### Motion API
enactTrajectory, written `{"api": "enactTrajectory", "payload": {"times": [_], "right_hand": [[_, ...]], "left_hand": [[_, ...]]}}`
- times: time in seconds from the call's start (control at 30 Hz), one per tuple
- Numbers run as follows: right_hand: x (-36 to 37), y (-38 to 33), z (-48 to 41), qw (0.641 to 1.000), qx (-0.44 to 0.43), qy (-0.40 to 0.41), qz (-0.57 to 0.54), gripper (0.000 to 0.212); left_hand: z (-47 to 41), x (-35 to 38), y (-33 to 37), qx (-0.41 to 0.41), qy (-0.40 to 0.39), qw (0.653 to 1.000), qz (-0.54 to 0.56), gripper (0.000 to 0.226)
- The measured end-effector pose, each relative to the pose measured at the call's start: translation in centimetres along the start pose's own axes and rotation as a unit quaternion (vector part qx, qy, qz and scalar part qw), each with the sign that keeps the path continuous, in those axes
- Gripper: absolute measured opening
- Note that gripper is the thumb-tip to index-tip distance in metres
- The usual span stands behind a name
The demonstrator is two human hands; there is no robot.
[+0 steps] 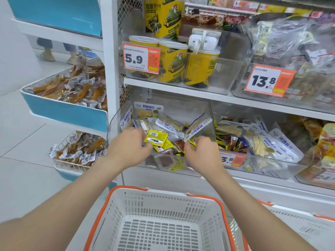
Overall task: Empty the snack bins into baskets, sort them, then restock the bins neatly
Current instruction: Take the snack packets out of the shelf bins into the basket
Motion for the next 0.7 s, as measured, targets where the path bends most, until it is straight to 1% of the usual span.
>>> {"api": "enactTrajectory", "payload": {"times": [0.07,0.13,0.17,0.23,0.3,0.37,0.4,0.47,0.53,0.6,0.7], "right_hand": [[0.5,-0.2,-2.0,0.998,0.053,-0.030,0.003,0.039],[1.2,-1.1,-3.6,0.995,0.082,-0.048,-0.020,0.059],[1.6,-1.6,-4.3,0.995,0.083,-0.038,-0.036,0.065],[2.4,-2.7,-5.6,0.997,0.058,0.009,-0.059,0.055],[3.1,-3.5,-6.9,0.997,0.015,0.055,-0.054,0.045],[3.8,-4.3,-8.1,0.998,-0.032,0.057,-0.022,0.043],[4.2,-4.8,-8.4,0.997,-0.060,0.044,0.007,0.046],[5.3,-5.8,-8.9,0.990,-0.116,-0.008,0.085,0.056],[6.7,-6.3,-9.5,0.976,-0.133,-0.081,0.153,0.063],[7.2,-6.5,-10.1,0.968,-0.117,-0.154,0.158,0.075],[6.8,-6.7,-11.6,0.957,-0.123,-0.218,0.144,0.089]], "left_hand": [[-1.6,0.6,-0.6,-0.029,0.012,0.999,0.014,0.035],[-3.4,1.4,-1.0,-0.052,-0.002,0.998,0.039,0.058],[-4.1,1.7,-1.1,-0.062,-0.013,0.997,0.051,0.070],[-5.2,2.4,-1.4,-0.084,-0.036,0.993,0.076,0.085],[-5.9,3.0,-1.9,-0.105,-0.047,0.989,0.096,0.094],[-6.5,3.4,-2.4,-0.126,-0.057,0.984,0.112,0.096],[-6.7,3.5,-2.5,-0.129,-0.060,0.982,0.122,0.096],[-7.1,3.3,-2.5,-0.124,-0.053,0.981,0.137,0.098],[-7.2,3.1,-2.7,-0.116,-0.039,0.983,0.137,0.096],[-7.2,3.0,-2.9,-0.104,-0.040,0.985,0.133,0.092],[-7.0,3.2,-3.2,-0.084,-0.053,0.984,0.148,0.083]]}}
Point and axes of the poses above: each hand's wrist, its own z-axis away from the middle knuckle, its own x-axis out of the palm, y = z × x, the point moved 3 cm from there along -z, towards the middle knuckle, and after that the axes turned 14 degrees about x, right-handed, at the moved point
